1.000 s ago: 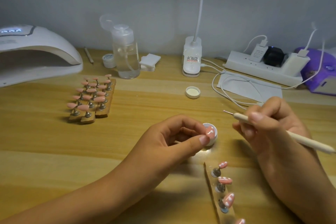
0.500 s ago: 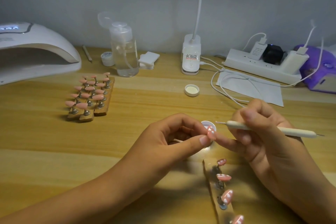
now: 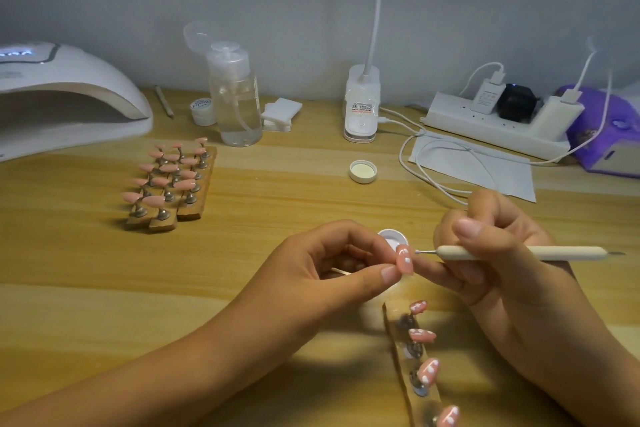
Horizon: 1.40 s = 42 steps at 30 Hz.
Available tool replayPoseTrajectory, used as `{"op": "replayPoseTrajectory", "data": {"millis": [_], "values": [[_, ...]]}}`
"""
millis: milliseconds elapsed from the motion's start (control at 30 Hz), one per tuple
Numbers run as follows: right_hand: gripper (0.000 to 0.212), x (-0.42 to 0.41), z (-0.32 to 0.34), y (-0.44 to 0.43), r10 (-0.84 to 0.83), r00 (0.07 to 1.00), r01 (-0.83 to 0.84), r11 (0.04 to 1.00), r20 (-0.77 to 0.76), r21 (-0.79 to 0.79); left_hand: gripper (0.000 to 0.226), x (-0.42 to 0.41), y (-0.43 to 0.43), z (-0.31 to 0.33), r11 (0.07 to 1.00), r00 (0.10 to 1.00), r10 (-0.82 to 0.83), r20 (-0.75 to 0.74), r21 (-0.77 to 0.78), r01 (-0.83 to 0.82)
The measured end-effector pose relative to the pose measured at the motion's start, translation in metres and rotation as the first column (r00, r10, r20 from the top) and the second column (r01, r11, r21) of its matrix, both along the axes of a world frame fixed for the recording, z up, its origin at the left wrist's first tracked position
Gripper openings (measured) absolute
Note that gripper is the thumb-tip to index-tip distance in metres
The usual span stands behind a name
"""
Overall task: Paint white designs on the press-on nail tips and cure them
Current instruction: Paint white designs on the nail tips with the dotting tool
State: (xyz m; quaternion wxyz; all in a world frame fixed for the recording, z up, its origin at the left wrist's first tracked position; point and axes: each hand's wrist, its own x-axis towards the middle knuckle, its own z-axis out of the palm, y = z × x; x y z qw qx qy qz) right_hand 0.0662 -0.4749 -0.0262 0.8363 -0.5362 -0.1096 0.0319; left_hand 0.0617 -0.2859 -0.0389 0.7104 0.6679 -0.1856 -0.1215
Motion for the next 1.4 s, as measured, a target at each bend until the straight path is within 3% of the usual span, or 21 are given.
{"op": "replayPoseTrajectory", "data": {"millis": [300, 1400], "values": [[0.021, -0.0007, -0.0006, -0.0002, 0.006, 1.0, -0.006, 0.997, 0.004, -0.076, 0.01, -0.0008, -0.0016, 0.0021, 1.0, 1.0, -0.004, -0.004, -0.021, 0.004], [0.022, -0.0011, -0.0014, -0.0007, 0.04, 0.999, -0.041, 0.996, -0.006, -0.085, 0.009, -0.0003, -0.0008, 0.0009, 1.0, 1.0, 0.006, 0.009, 0.008, -0.006]]}}
